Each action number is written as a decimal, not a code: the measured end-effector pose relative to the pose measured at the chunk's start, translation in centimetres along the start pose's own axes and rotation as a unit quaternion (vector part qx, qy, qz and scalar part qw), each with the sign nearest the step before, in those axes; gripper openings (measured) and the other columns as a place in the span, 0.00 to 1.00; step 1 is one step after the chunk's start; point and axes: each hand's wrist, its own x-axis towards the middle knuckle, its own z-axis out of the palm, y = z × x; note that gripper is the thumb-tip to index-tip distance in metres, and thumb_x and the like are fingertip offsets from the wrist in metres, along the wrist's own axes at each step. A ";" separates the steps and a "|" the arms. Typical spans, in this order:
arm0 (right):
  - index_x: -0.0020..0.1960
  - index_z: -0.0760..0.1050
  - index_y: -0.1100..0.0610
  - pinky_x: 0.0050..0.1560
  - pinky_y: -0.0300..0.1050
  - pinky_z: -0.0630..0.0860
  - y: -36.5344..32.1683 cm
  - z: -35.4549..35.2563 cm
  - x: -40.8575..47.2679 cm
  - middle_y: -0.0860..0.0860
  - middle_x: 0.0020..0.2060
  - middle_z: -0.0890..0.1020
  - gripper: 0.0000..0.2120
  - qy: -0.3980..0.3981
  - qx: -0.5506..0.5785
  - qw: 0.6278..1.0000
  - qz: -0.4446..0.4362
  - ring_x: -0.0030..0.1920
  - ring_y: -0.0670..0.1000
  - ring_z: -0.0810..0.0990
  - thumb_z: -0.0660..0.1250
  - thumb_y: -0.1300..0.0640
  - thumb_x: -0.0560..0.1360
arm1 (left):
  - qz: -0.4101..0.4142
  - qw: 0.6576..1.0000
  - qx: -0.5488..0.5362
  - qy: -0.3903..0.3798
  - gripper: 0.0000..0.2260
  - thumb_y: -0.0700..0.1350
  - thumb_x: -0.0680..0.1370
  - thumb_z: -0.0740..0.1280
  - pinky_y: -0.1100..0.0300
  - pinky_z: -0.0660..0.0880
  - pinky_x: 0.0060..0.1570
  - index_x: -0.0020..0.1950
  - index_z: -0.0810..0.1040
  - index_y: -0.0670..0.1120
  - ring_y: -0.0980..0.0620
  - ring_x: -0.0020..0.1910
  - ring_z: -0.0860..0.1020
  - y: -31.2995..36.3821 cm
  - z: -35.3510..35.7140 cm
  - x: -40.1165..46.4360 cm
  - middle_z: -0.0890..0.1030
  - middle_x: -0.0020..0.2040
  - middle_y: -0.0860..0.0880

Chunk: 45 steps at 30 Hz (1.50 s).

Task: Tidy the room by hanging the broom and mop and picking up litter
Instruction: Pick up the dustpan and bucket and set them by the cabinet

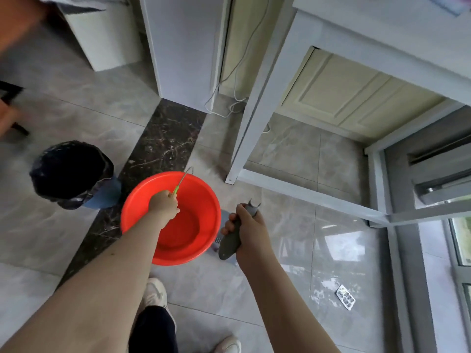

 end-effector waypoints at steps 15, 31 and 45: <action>0.41 0.65 0.57 0.23 0.39 0.68 -5.0 16.0 6.4 0.51 0.25 0.69 0.09 -0.063 -0.065 0.996 -0.021 0.19 0.46 0.67 0.57 0.65 0.79 | 0.026 0.997 -0.073 -0.025 0.17 0.38 0.82 0.55 0.64 0.73 0.32 0.33 0.68 0.44 0.52 0.32 0.73 6.1 -8.3 11.1 0.73 0.35 0.45; 0.35 0.62 0.57 0.19 0.33 0.66 -14.6 30.4 15.3 0.51 0.22 0.66 0.15 -0.078 0.211 0.972 0.064 0.16 0.47 0.64 0.53 0.65 0.80 | 0.019 0.998 -0.065 -0.013 0.17 0.37 0.82 0.54 0.72 0.72 0.22 0.33 0.67 0.42 0.52 0.31 0.71 18.2 -13.3 22.8 0.71 0.33 0.46; 0.39 0.63 0.57 0.19 0.34 0.68 -18.0 42.0 23.6 0.50 0.18 0.70 0.11 -0.050 0.144 0.986 0.066 0.16 0.47 0.66 0.56 0.64 0.80 | -0.006 0.999 -0.049 -0.016 0.17 0.35 0.82 0.54 0.69 0.71 0.21 0.33 0.66 0.43 0.51 0.30 0.70 26.3 -17.3 37.1 0.71 0.33 0.46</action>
